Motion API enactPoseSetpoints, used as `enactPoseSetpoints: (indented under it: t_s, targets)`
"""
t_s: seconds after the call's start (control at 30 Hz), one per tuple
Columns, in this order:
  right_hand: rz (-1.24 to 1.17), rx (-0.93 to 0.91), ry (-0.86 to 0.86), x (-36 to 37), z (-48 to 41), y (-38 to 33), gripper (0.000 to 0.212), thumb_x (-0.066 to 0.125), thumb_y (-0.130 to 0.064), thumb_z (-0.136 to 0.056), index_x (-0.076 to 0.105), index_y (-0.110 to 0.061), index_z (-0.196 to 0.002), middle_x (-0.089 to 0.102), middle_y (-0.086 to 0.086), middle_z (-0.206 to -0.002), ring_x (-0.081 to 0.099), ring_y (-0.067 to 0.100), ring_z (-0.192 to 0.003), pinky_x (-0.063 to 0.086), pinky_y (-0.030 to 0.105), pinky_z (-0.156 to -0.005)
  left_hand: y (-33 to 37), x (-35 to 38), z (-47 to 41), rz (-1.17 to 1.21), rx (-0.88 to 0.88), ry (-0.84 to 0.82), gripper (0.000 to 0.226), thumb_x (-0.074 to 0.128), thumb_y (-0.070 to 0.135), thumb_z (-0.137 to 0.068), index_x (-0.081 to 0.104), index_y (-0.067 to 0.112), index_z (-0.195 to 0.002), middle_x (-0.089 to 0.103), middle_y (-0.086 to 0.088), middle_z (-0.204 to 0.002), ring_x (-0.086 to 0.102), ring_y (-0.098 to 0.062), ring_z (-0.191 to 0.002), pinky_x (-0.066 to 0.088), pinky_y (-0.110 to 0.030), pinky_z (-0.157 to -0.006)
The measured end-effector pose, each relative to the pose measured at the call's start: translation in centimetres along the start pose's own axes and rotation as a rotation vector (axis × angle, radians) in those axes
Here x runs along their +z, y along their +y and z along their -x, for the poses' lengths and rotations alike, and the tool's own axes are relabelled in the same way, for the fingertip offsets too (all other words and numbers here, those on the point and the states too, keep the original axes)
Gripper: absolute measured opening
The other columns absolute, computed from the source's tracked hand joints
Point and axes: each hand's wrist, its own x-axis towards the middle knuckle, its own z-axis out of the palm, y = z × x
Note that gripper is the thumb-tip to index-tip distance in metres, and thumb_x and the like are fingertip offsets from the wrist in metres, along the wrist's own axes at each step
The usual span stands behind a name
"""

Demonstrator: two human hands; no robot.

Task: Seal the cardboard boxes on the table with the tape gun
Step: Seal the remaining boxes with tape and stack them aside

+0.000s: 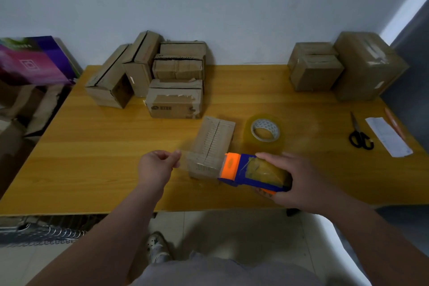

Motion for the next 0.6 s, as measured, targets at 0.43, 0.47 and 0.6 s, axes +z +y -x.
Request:
enactPoseSetpoints:
  t_s: [0.43,0.47,0.6]
  targets:
    - [0.090,0.089,-0.046,1.6,-0.3,-0.5,0.088,0.077,-0.031,-0.065,0.036,-0.046,-0.142,0.042,-0.004,-0.109,0.050,0.013,-0.099,0.053,0.033,-0.080,-1.5,1.0,-1.5,-0.126,-0.011,-0.118,0.033,0.066,0.030,-0.090,0.063,0.010,-0.064,0.065,-0.001,-0.065,0.054,-0.014,-0.061,0.042,-0.027,-0.059]
    - [0.096,0.091,-0.043,1.7,-0.4,-0.4,0.088,0.078,-0.029,-0.067,0.036,-0.046,-0.142,0.043,-0.004,-0.109,0.050,0.013,-0.098,0.053,0.033,-0.080,-1.6,0.9,-1.6,-0.111,-0.016,-0.135,0.032,0.065,0.030,-0.090,0.063,0.010,-0.064,0.065,-0.002,-0.065,0.054,-0.014,-0.062,0.043,-0.028,-0.062]
    - [0.124,0.093,-0.027,2.1,-0.6,-0.3,0.087,0.078,-0.030,-0.069,0.035,-0.048,-0.142,0.041,-0.006,-0.106,0.049,0.011,-0.094,0.052,0.030,-0.076,-1.8,0.9,-1.5,-0.127,-0.025,-0.194,0.033,0.060,0.031,-0.093,0.063,0.012,-0.066,0.065,-0.003,-0.066,0.056,-0.017,-0.066,0.048,-0.035,-0.068]
